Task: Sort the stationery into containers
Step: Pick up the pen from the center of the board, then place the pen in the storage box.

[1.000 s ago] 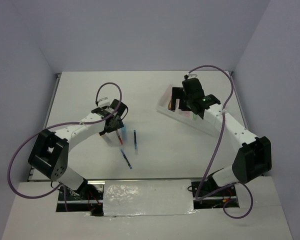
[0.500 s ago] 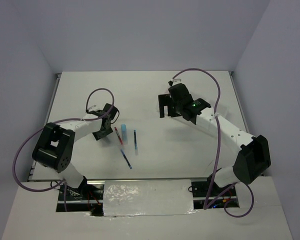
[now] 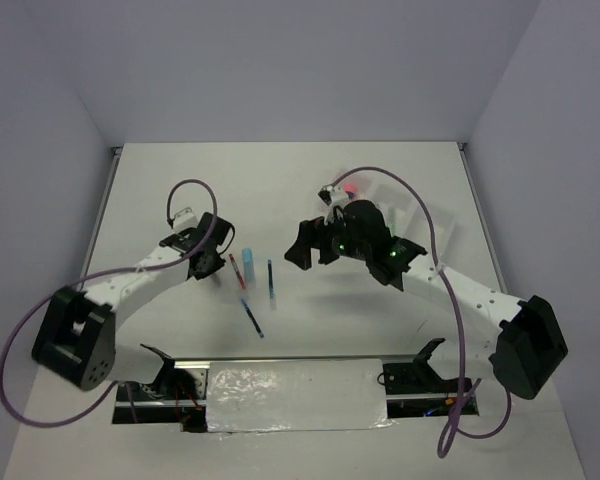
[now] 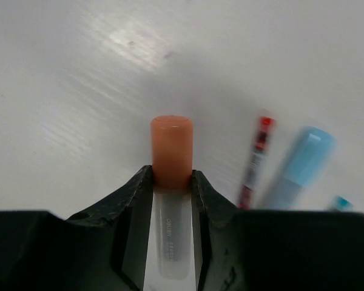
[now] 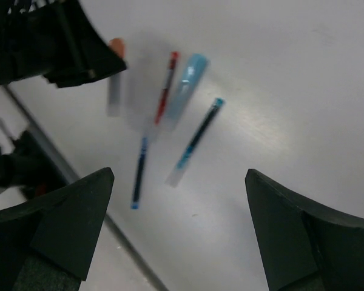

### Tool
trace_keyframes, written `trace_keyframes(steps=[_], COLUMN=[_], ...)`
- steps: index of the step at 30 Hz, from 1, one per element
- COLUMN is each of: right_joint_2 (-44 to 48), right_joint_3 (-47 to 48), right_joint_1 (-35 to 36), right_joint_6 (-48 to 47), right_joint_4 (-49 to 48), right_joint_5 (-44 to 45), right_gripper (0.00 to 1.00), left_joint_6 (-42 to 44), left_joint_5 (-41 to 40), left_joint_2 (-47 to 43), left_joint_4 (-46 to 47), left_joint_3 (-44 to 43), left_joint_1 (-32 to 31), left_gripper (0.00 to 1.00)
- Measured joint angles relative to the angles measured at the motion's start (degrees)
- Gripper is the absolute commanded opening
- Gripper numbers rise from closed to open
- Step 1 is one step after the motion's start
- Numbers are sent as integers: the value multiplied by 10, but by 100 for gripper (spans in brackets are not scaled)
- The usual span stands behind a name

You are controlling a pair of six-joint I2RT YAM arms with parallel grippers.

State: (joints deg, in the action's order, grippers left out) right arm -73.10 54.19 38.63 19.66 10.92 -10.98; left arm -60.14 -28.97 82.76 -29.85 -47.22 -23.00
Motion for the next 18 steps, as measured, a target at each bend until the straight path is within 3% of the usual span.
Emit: trace_keyframes(steps=[3, 8, 18], right_joint_2=[41, 47, -15], right_joint_3=[-80, -98, -76], right_joint_1=[35, 111, 125], right_joint_6=[46, 85, 120], right_joint_4=[-117, -218, -272], right_joint_5=[-49, -8, 23], right_gripper=[95, 84, 70], left_joint_6=[-3, -19, -29], left_joint_5=[6, 57, 136], left_joint_2=[-111, -241, -259], left_joint_4=[4, 50, 97], left_joint_3=[-1, -14, -23], left_joint_1=[-48, -100, -133], left_gripper=[0, 0, 0])
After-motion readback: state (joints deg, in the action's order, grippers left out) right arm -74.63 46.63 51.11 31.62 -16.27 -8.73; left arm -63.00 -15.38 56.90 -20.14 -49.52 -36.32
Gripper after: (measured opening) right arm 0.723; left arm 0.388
